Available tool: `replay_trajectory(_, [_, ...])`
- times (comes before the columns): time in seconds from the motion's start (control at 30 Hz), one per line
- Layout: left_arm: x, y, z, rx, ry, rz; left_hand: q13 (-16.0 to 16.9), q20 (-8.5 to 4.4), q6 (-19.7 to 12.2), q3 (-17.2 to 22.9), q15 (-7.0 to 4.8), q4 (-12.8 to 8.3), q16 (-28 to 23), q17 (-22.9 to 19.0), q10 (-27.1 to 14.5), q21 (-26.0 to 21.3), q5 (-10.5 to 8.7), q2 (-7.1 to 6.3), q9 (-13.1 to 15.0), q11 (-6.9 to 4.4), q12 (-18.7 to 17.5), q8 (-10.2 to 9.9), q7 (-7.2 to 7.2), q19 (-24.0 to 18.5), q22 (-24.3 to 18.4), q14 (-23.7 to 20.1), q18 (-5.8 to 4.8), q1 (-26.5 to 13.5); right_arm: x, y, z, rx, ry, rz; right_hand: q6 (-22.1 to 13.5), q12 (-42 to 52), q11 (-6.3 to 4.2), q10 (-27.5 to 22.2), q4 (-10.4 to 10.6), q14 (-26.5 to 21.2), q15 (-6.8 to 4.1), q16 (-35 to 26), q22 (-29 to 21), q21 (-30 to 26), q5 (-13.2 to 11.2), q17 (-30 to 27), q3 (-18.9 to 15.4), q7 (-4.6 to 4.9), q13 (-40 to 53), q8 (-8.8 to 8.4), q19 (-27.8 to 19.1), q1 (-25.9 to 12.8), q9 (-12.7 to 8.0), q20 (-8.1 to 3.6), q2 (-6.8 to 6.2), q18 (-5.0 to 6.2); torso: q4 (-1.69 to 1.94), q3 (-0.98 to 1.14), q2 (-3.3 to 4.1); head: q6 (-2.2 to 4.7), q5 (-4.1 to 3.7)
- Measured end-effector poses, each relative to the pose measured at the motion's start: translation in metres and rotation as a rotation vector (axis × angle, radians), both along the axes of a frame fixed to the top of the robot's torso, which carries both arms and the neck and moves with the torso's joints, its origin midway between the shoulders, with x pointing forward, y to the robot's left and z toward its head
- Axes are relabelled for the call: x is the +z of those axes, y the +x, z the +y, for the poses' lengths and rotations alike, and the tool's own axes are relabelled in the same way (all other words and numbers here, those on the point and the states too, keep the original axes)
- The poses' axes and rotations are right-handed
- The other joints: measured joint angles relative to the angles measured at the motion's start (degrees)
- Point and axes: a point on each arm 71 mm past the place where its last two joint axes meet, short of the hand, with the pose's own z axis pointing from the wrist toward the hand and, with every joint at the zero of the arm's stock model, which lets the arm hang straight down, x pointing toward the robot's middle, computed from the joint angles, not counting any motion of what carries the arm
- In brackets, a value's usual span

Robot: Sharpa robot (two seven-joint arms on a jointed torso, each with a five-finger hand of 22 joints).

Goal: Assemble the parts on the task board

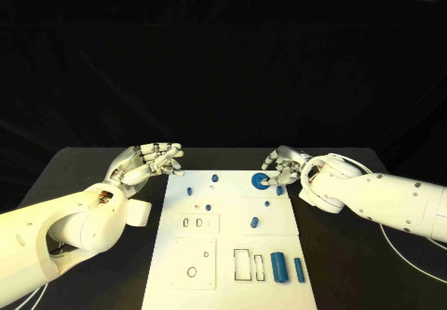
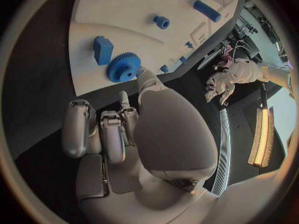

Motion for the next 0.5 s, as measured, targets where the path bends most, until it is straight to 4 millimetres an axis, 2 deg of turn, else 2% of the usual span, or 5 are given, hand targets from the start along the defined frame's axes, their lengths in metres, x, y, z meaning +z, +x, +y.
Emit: replay_trajectory(0.5, [0.0000,-0.0001,-0.0004,-0.003,0.001,0.000,0.00,0.00,0.00,0.00,0.00,0.00,0.00,0.00,0.00,0.00,0.00,0.00,0.00,0.00,0.00,0.00,0.00,0.00,-0.01,0.00,0.01,0.00,-0.0093,0.0032,0.0034,-0.011,-0.010,0.015,0.00,0.27,-0.07,0.10,-0.08,-0.20,0.20,0.00,0.63,0.28,0.22,-0.01,0.27,0.00,-0.01,0.55,0.20,0.47,0.17,0.20,0.47,0.00,0.00,0.04,0.07,-0.27,0.07])
